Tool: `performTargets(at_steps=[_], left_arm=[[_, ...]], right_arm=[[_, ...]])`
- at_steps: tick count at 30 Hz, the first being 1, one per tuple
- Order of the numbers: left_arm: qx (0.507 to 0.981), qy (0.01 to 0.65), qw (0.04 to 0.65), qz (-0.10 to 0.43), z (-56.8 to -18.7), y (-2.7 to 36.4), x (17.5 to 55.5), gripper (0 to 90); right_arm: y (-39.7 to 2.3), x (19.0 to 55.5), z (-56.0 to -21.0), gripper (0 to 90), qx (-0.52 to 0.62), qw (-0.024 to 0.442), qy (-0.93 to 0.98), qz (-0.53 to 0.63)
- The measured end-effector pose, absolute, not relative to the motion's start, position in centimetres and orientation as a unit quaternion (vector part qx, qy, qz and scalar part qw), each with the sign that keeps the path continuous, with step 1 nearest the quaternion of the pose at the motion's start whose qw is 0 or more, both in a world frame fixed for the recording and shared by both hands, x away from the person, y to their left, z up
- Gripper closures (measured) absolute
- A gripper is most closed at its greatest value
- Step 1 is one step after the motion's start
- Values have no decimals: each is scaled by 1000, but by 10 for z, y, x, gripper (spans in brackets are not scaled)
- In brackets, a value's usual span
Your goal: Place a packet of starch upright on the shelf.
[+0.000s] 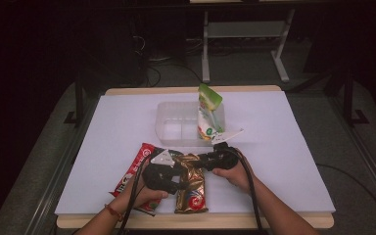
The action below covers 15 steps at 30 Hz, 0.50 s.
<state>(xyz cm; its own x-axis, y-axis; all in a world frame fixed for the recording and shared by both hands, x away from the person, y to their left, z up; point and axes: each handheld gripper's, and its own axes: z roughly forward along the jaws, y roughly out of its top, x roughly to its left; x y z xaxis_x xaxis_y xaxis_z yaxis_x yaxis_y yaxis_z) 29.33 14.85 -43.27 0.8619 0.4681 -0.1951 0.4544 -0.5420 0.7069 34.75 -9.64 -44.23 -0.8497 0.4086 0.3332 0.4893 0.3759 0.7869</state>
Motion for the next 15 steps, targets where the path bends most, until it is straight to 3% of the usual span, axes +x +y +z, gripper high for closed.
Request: performTargets(at_steps=[4,10,15], left_arm=[[875,268,403,9,-433,145,294,290],[868,276,412,7,-433,147,295,287],[862,282,421,8,-432,149,296,211]], right_arm=[[-99,339,-438,684,-252,20,-826,-503],[-108,331,-433,739,-238,8,-822,-517],[-113,323,-425,756,-224,-1,-817,-531]])
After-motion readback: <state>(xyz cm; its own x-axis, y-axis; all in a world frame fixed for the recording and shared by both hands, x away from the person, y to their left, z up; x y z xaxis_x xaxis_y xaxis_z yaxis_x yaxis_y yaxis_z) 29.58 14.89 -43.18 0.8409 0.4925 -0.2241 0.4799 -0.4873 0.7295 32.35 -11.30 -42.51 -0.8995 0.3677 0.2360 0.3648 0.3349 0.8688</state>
